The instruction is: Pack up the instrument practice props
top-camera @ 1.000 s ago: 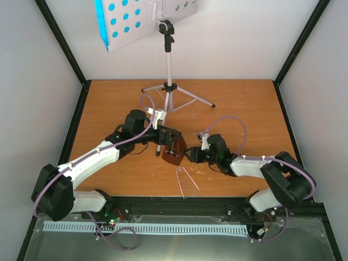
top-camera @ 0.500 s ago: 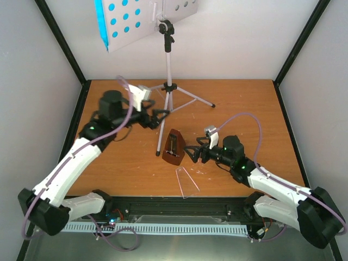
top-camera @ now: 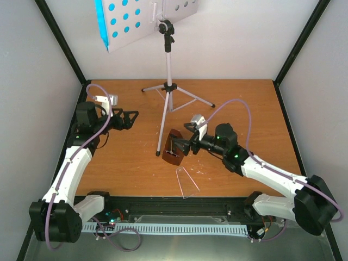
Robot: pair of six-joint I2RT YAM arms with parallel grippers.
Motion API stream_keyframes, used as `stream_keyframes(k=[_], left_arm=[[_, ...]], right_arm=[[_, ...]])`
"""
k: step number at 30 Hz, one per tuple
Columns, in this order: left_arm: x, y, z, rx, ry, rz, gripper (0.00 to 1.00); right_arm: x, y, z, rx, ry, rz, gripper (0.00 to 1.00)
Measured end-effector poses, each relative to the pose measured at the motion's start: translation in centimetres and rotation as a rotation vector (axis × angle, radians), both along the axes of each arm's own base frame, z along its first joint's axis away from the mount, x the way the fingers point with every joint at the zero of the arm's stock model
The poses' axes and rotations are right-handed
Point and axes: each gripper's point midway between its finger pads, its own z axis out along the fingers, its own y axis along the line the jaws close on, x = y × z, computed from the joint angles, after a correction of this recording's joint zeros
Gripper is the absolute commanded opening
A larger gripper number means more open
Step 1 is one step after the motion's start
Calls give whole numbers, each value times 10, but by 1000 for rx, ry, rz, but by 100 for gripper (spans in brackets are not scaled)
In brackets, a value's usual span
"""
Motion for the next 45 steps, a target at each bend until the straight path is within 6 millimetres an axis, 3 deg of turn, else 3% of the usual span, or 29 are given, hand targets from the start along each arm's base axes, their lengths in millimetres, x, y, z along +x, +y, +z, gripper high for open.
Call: stream_keyframes(k=[2, 6, 17, 25, 32, 45], left_arm=[[1, 8, -12, 25, 18, 40, 99], [6, 19, -11, 55, -3, 89, 100], [9, 23, -10, 72, -13, 109, 100], [10, 24, -12, 76, -8, 114, 100], [11, 25, -15, 79, 0, 116, 100], [12, 25, -16, 83, 0, 113, 99]], right_arm=[[-5, 10, -4, -15, -44, 35, 100], [-1, 23, -17, -59, -124, 52, 100], [22, 26, -55, -165, -219, -18, 99], [28, 23, -82, -202, -211, -46, 84], [29, 22, -86, -175, -204, -64, 69], [28, 19, -87, -138, -183, -85, 58]])
